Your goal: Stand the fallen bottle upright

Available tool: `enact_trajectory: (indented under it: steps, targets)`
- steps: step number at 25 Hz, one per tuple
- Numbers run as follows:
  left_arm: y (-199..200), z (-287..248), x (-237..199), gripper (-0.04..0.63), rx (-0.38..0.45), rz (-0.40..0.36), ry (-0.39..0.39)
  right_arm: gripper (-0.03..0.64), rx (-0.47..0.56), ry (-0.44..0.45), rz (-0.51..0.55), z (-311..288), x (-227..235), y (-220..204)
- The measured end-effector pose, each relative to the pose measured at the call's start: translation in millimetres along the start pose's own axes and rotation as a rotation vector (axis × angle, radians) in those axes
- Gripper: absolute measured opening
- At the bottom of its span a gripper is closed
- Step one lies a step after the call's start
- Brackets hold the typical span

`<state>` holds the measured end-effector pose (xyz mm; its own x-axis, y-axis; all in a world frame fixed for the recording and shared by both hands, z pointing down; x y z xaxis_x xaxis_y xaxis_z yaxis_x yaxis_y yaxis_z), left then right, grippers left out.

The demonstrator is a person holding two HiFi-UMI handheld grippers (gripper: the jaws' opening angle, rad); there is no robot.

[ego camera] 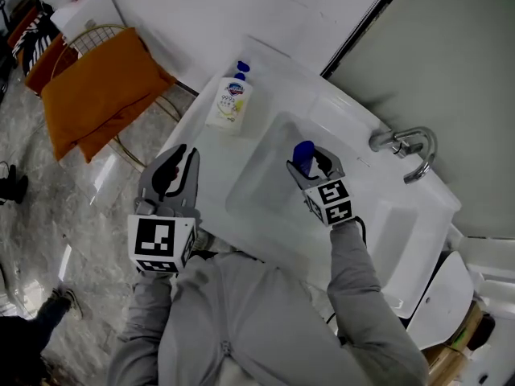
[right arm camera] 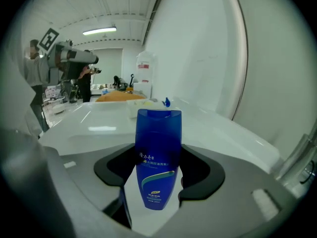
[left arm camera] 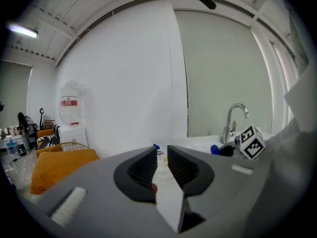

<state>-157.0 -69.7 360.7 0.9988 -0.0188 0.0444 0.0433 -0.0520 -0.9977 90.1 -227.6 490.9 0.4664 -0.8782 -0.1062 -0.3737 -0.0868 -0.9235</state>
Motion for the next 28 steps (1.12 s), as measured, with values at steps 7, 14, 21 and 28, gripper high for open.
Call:
enact_trajectory:
  steps: [7, 14, 21, 28]
  targets:
    - [-2.2, -4.6, 6.5, 0.118, -0.014, -0.006, -0.029, 0.275, 0.235, -0.282, -0.128, 12.4, 56.6, 52.2]
    - [-4.7, -5.9, 6.2, 0.118, -0.029, -0.007, -0.027, 0.275, 0.369, -0.497, -0.094, 25.1, 99.1, 87.5]
    - [-11.4, -8.3, 5.7, 0.118, -0.072, -0.022, -0.021, 0.275, 0.391, -0.654, -0.108, 23.2, 142.2, 89.9]
    - [-14.1, -12.4, 1.3, 0.118, -0.105, -0.032, -0.012, 0.275, 0.356, -0.691, -0.178, 14.7, 162.6, 69.5]
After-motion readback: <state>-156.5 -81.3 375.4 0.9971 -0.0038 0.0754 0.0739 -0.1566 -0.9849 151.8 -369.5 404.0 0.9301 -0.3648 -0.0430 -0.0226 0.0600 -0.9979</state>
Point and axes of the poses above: the fingertips, and each gripper's own axes: z backward along the fingers, x to its right, y out of its top, the point moved 6 cm from there along z, backward along the fingers, and after that the axes turned 12 degrees about x, right-handed, at the moved point
